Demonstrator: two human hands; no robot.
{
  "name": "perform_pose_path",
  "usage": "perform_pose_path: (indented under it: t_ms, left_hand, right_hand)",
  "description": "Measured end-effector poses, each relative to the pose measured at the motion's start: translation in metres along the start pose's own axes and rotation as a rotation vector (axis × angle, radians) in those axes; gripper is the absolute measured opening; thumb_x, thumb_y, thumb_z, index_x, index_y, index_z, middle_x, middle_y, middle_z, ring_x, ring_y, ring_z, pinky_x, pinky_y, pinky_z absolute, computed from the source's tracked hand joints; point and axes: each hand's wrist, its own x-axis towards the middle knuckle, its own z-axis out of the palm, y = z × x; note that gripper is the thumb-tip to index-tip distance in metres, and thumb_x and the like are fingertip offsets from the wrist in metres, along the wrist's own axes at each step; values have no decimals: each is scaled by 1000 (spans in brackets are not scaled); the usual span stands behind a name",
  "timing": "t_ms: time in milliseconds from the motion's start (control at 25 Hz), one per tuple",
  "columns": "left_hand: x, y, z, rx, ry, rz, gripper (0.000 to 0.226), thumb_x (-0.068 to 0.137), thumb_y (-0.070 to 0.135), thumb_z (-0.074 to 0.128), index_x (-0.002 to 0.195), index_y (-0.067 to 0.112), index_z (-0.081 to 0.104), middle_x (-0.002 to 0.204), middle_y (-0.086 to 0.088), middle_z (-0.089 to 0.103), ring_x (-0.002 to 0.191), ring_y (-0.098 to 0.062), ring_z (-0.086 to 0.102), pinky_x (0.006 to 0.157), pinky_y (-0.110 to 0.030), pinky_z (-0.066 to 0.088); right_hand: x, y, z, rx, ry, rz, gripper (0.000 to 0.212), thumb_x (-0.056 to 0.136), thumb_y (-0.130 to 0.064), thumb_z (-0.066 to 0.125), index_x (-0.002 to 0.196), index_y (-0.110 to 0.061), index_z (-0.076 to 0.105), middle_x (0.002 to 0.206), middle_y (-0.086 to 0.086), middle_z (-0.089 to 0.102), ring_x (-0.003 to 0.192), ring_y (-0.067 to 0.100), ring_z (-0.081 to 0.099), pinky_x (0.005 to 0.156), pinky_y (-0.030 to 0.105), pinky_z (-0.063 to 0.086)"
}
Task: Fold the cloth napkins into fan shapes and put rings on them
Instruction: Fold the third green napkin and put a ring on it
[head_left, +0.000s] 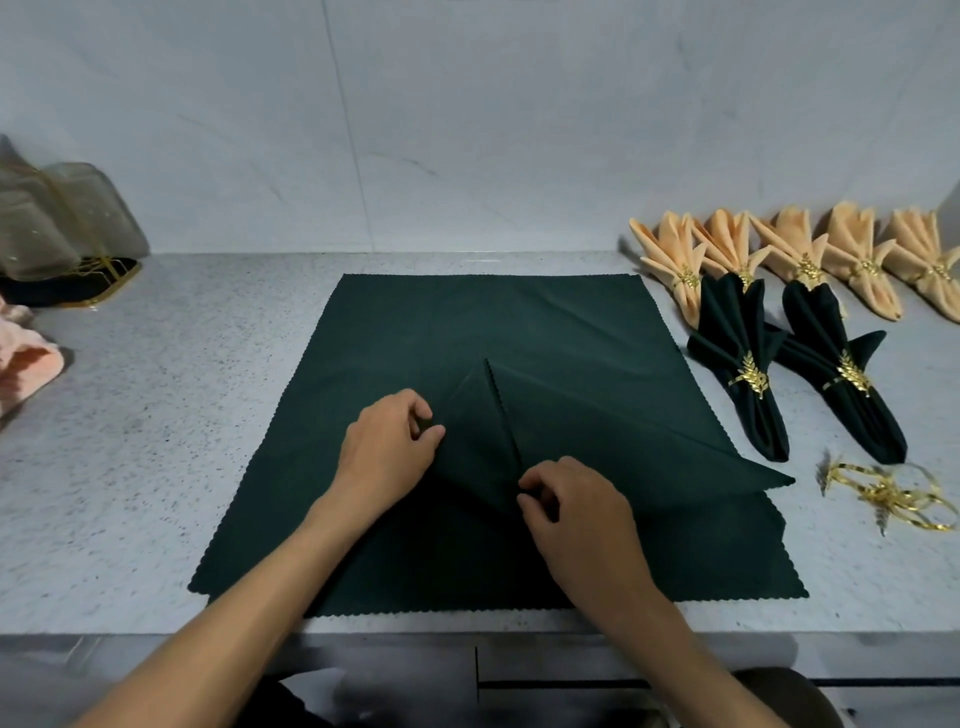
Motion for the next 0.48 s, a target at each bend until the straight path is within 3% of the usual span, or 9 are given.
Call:
perform_pose_path:
  t_ms: [80, 160, 240, 280, 360, 440, 480]
  left_hand:
    - [1, 8, 11, 201, 63, 259, 27, 86, 23, 59, 113, 18, 63, 115, -1, 63, 101, -25, 61, 85, -41, 45]
    - [4, 24, 24, 294, -113, 425, 49, 95, 31, 39, 141, 15, 47, 152, -1, 40, 138, -22, 40, 108, -52, 32]
    - [15, 35, 38, 332, -375, 346, 58, 104, 42, 21, 156, 18, 16, 165, 6, 6, 151, -13, 3, 118, -57, 2]
    - [19, 37, 41, 348, -427, 304, 59, 104, 44, 16, 157, 19, 10, 165, 6, 0, 151, -12, -4, 117, -58, -5]
    - [12, 41, 33, 405, -266, 383, 57, 103, 41, 20, 152, 15, 30, 162, -3, 21, 150, -23, 15, 118, -58, 4]
    - [-21, 50, 20, 242, -47, 500, 46, 95, 34, 34, 128, 13, 59, 134, -5, 55, 124, -26, 49, 109, -48, 36]
    - [-43, 53, 18, 86, -10, 549, 38, 93, 31, 41, 119, 14, 63, 121, -1, 59, 110, -20, 54, 98, -39, 45]
  right_hand:
    - [-1, 1, 5, -63, 22, -41, 3, 87, -19, 71, 87, -21, 70, 78, -10, 57, 70, 9, 51, 64, 27, 47]
    - [-2, 3, 8, -105, 35, -70, 4, 85, -16, 73, 85, -20, 71, 77, -9, 57, 66, 10, 49, 60, 30, 47]
    - [-2, 3, 10, -117, 39, -78, 4, 87, -17, 71, 86, -21, 71, 77, -10, 56, 67, 9, 48, 60, 30, 47]
    - [-3, 4, 10, -117, 35, -79, 4, 88, -18, 69, 87, -21, 71, 78, -10, 55, 67, 9, 48, 61, 30, 47]
    - [-2, 6, 10, -126, 25, -80, 6, 89, -18, 67, 86, -22, 70, 79, -10, 55, 68, 10, 47, 63, 31, 46]
    - [-2, 5, 7, -113, -30, -62, 11, 90, -14, 62, 81, -20, 66, 78, -9, 52, 68, 10, 45, 63, 32, 43]
    - [-1, 4, 3, -77, -68, -46, 15, 89, -10, 59, 78, -19, 63, 76, -8, 50, 67, 10, 45, 63, 31, 42]
